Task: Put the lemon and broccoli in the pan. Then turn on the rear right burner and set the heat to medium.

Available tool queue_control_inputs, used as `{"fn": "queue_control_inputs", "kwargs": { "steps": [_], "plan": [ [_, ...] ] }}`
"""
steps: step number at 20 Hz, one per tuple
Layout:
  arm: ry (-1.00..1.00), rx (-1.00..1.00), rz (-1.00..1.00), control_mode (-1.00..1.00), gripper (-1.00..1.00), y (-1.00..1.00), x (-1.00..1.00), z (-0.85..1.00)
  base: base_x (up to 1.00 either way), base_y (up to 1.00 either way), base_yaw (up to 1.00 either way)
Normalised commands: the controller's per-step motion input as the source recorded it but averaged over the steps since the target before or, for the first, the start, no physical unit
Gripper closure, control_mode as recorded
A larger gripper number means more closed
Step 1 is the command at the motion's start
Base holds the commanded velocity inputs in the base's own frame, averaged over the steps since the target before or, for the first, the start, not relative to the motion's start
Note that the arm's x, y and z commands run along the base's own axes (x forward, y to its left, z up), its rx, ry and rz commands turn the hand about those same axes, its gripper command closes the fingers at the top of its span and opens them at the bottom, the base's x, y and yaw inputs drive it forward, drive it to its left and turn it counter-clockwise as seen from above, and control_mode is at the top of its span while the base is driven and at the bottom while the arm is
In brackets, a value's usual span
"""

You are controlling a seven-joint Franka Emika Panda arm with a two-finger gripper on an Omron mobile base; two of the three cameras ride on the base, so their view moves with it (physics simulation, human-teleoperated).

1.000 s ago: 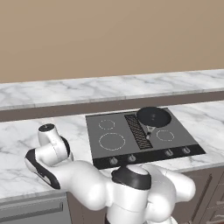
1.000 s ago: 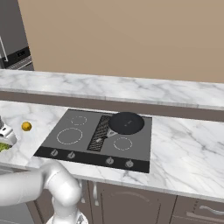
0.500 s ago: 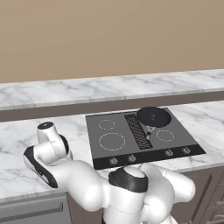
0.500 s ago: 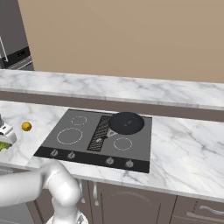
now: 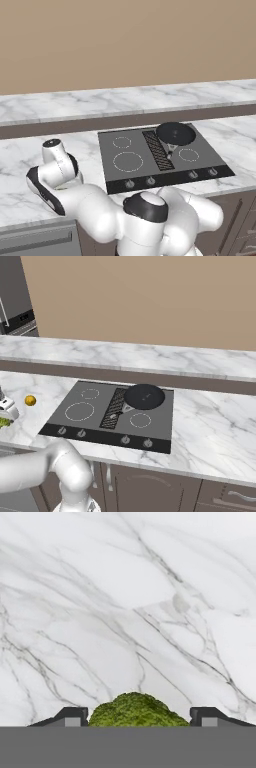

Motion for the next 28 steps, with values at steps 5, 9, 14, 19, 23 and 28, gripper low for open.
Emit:
{"fn": "queue_control_inputs", "kwargs": {
  "steps": [5, 9, 14, 19, 23, 28],
  "plan": [
    [0.13, 0.00, -0.06, -1.00, 1.00, -0.31, 0.02, 0.23, 0.00, 0.00, 0.00],
    [0.19, 0.00, 0.00, -1.00, 1.00, -0.30, 0.33, 0.65, 0.00, 0.00, 0.00],
    [0.09, 0.00, 0.13, -1.00, 1.00, -0.45, 0.36, 0.78, 0.00, 0.00, 0.00],
    [0.00, 0.01, 0.23, -1.00, 1.00, -0.67, 0.60, 0.50, 0.00, 0.00, 0.00],
    [-0.01, 0.02, 0.27, -1.00, 1.00, -0.78, 0.54, 0.41, 0.00, 0.00, 0.00],
    [-0.03, 0.00, 0.25, -1.00, 1.00, -0.88, 0.14, 0.51, 0.00, 0.00, 0.00]
  ]
}}
